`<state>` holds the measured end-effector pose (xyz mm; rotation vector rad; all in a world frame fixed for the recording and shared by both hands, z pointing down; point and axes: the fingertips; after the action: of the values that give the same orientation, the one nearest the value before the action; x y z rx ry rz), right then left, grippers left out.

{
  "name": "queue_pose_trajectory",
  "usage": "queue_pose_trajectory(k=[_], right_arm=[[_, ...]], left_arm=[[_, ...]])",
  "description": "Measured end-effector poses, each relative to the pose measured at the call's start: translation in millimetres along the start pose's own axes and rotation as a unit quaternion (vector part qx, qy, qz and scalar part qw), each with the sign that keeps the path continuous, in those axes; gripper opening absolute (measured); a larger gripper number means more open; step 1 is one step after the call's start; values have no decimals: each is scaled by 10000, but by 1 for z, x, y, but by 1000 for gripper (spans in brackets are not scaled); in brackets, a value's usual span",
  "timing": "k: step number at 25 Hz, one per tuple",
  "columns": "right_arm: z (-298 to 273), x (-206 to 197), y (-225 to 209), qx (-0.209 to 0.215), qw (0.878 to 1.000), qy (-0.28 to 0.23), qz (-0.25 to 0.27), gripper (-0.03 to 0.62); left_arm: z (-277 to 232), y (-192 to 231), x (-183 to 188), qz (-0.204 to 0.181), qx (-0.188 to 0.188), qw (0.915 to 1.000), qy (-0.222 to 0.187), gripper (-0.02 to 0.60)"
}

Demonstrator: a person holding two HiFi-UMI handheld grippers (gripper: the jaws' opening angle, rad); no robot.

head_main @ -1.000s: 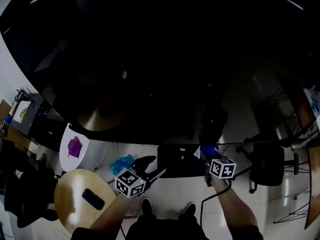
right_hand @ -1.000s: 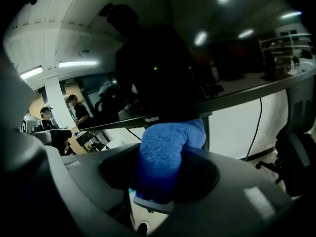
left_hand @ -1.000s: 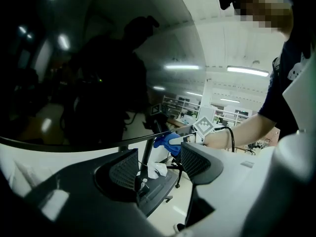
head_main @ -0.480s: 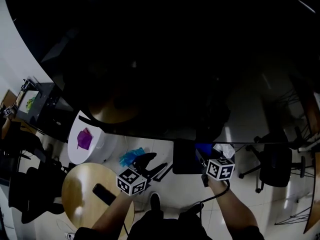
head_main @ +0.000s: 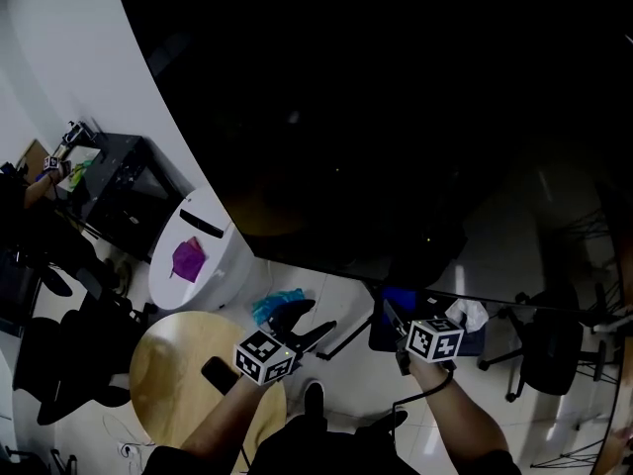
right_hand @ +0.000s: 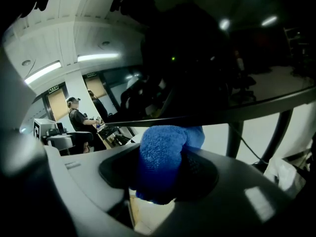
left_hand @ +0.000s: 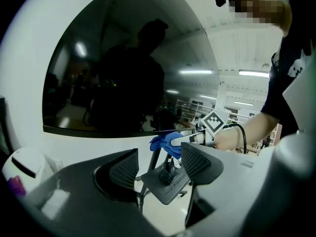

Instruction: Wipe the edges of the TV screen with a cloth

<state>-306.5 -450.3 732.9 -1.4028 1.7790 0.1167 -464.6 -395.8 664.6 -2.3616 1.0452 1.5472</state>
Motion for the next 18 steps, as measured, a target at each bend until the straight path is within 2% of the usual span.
queue_pose_trajectory(k=[5,11,18], right_arm=[[-38,8,44,202,9995,163,175,210],[-84,20,104,627,9965,362,428,210],[-126,22,161,1010,9906,582,710,212]], left_arm=[[26,37,-12,141,199,9997,-60,261],[52,86,-25,188,624,9979,-59,261],[88,121,-37,337,1086,9933,-228,261]])
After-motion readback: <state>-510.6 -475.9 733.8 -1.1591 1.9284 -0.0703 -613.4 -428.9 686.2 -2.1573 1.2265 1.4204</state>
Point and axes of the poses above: the fingertips, and each gripper's own axes: z backward along the fingers, y to its left, x out of its top, and after that the axes turned 13 degrees about y, right-handed
